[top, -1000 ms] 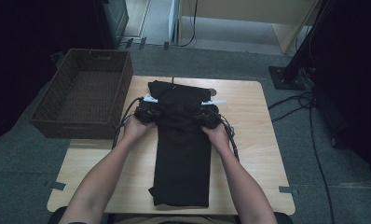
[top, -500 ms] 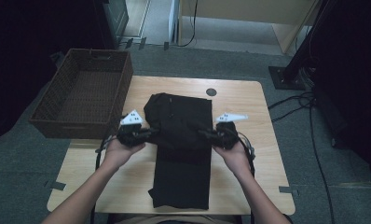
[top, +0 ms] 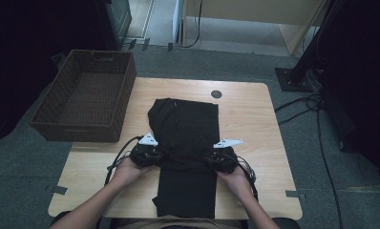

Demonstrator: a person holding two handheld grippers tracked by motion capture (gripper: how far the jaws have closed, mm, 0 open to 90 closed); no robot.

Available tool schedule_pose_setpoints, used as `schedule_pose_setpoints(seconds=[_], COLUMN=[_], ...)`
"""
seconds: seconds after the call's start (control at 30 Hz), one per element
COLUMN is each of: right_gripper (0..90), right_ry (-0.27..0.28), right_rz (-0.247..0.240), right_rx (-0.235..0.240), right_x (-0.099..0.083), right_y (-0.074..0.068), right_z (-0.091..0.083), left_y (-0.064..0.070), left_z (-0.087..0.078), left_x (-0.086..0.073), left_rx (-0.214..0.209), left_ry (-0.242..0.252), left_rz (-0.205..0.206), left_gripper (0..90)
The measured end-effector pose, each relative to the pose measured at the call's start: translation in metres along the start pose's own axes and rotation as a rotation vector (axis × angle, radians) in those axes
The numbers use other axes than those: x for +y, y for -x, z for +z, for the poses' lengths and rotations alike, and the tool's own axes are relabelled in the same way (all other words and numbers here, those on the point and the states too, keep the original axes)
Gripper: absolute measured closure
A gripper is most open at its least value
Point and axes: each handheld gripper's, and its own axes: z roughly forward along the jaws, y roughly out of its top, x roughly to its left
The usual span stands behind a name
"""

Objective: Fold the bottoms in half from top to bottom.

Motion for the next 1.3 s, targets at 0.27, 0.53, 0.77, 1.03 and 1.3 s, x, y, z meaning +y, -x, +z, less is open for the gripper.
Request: schedule_pose_setpoints(seconds=[0.27,0.53,0.77,1.03,1.3], right_gripper=[78.6,74.1,57.0,55.7,55.0], right_ry=[0.099,0.130,0.121,0.173,0.171], right_rz=[-0.011,0.062,0.074,0.075,0.121], right_rx=[-0.044,-0.044,-0.012,-0.041,-0.063], right_x=[0.014,0.034,0.041,0.077,0.112], right_y=[0.022,0.043,0.039,0.049,0.066], right_z=[0.020,0.036,0.024,0.003,0.022], left_y=[-0.025,-0.051,-0.050,-0.064,-0.084], left_z=[0.016,0.027,0.004,-0.021,-0.003], left_x=[0.016,0.023,0.030,0.060,0.086], left_rx=[0.059,0.064,0.041,0.057,0.098], left_ry=[0.032,0.109,0.070,0.129,0.099], left_rz=[-0.007,-0.116,-0.132,-0.131,-0.154], left_gripper=[84.7,83.3,58.5,56.4,57.2])
